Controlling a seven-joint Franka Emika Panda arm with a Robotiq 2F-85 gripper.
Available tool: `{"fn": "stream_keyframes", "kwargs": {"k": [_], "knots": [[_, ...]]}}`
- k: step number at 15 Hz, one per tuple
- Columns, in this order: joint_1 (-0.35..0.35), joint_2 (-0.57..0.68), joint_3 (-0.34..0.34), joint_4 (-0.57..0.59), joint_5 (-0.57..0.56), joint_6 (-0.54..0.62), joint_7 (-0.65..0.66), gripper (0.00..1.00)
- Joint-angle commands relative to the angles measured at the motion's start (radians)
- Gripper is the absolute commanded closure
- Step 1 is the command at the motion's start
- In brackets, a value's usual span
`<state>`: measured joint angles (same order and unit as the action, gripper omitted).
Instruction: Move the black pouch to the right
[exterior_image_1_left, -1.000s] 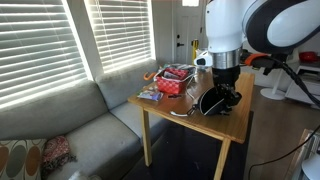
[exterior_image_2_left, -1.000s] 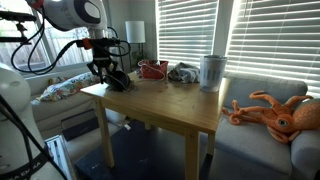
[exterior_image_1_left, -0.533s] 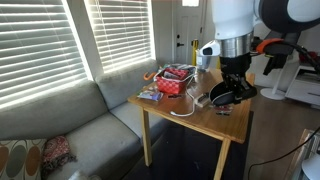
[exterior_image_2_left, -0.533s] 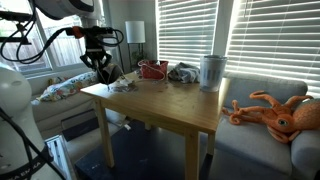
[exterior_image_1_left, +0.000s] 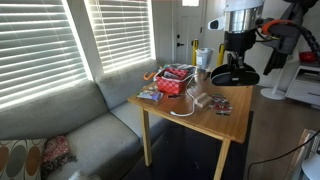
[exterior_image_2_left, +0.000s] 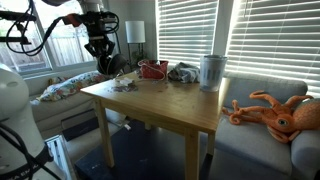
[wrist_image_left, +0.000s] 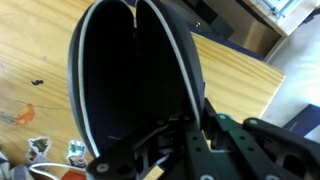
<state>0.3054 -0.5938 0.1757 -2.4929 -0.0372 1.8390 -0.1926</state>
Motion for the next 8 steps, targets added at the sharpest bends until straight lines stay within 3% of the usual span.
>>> {"fn": "stream_keyframes", "kwargs": {"k": [1,8], "knots": [[-0.071,-0.056,-0.071,-0.004,0.02,0.018,0.039,0.95],[-0.252,-0.073,-0.227,-0.005,0.026,0.103,0.077,0.95]]}}
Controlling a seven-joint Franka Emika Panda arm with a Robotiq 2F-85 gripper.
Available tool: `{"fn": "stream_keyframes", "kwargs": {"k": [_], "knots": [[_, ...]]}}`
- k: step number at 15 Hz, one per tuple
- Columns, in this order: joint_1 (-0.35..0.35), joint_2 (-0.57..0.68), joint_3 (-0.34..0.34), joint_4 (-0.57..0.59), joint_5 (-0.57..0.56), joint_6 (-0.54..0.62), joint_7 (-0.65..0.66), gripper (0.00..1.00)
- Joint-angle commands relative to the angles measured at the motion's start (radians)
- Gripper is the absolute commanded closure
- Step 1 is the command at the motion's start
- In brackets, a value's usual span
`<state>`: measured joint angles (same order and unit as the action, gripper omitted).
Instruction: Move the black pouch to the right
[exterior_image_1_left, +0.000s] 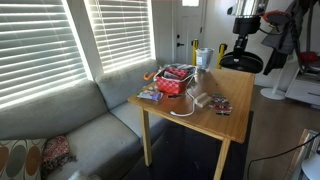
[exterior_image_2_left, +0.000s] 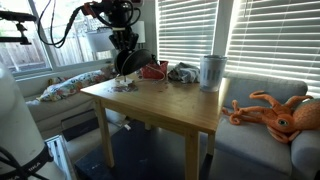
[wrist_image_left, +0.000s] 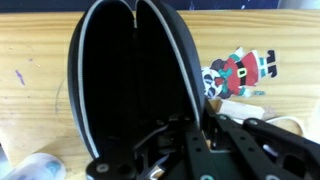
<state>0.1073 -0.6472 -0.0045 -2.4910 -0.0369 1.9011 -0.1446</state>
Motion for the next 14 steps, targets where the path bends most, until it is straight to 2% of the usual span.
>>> {"fn": "stream_keyframes", "kwargs": {"k": [1,2,4,8,9,14], "knots": [[-0.071,-0.02,-0.061,-0.011,0.04,0.056,0.041,0.95],[-0.055,0.001,-0.034,0.002,0.011,0.028,0.005,0.88],[-0.08,0.001,-0.058,0.002,0.019,0.041,0.007,0.88],[-0.08,0.001,-0.056,0.002,0.023,0.045,0.022,0.88],[-0.08,0.001,-0.056,0.002,0.023,0.045,0.022,0.94],[-0.155,0.107,-0.094,0.039,0.02,0.188,0.084,0.94]]}}
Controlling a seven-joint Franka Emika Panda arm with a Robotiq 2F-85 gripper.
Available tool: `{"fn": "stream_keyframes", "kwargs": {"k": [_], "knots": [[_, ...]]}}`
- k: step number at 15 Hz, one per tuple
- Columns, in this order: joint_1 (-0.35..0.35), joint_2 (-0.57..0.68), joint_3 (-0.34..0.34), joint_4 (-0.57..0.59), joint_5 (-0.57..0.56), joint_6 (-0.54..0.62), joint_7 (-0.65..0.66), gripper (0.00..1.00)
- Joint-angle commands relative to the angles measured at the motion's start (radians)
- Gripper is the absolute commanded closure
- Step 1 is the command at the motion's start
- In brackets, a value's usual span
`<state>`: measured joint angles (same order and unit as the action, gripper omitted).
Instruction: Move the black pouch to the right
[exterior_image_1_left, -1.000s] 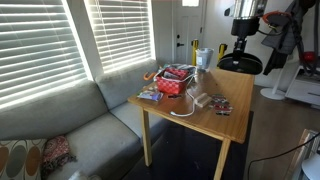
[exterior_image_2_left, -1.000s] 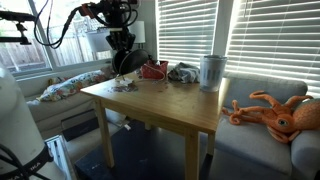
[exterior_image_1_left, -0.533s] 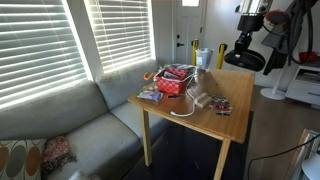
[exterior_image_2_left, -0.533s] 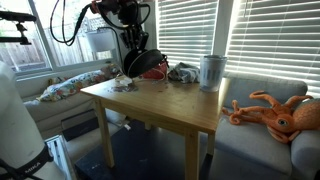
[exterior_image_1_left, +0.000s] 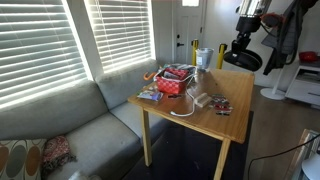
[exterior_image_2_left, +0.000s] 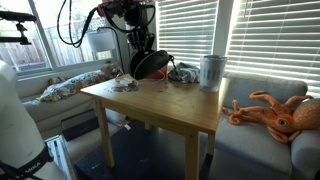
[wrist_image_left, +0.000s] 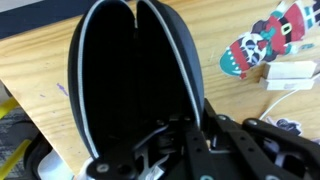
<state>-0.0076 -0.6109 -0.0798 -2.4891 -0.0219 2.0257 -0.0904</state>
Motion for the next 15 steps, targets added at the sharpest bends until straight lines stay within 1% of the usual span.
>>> {"fn": "stream_keyframes", "kwargs": {"k": [1,5,8,11,15], "knots": [[-0.058,0.095,-0.024,0.046,0.0,0.088,0.041,0.95],[-0.112,0.196,-0.048,0.078,0.0,0.158,0.071,0.95],[-0.14,0.29,-0.074,0.118,0.009,0.208,0.083,0.95],[-0.157,0.375,-0.1,0.169,0.022,0.232,0.091,0.95],[-0.173,0.465,-0.106,0.228,-0.003,0.248,0.116,0.95]]}}
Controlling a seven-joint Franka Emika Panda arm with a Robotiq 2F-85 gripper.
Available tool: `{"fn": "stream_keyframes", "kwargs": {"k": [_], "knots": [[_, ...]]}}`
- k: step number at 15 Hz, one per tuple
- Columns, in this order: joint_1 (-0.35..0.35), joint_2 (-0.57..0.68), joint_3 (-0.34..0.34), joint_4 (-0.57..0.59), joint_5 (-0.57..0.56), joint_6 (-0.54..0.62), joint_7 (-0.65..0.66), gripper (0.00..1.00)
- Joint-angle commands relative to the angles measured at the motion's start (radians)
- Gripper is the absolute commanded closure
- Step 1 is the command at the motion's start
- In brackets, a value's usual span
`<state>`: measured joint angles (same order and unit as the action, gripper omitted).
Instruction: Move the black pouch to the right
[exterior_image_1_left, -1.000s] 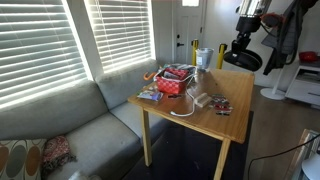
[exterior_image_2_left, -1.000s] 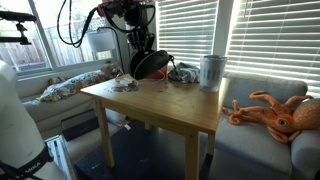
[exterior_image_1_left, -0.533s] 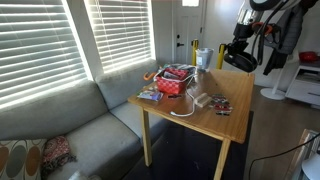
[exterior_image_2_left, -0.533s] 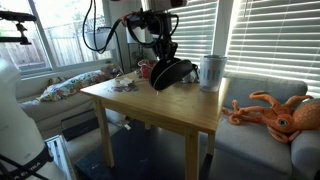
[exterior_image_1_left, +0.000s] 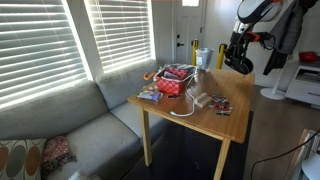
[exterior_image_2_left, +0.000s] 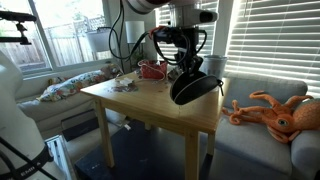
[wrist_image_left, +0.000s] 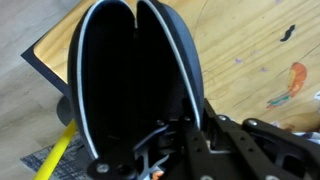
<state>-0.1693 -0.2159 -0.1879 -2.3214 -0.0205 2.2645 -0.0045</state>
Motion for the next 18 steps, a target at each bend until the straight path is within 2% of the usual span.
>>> {"fn": "stream_keyframes", "kwargs": {"k": [1,7,13,14,16,18], "knots": [[-0.011,0.09,0.002,0.072,-0.005,0.012,0.034,0.95],[0.001,0.165,0.014,0.118,-0.004,0.005,0.037,0.95],[0.017,0.177,0.036,0.124,-0.009,-0.043,0.019,0.94],[0.019,0.174,0.04,0.123,-0.008,-0.055,0.018,0.64],[0.026,0.152,0.048,0.108,-0.023,-0.075,0.023,0.56],[0.033,0.118,0.058,0.091,-0.043,-0.095,0.037,0.42]]}}
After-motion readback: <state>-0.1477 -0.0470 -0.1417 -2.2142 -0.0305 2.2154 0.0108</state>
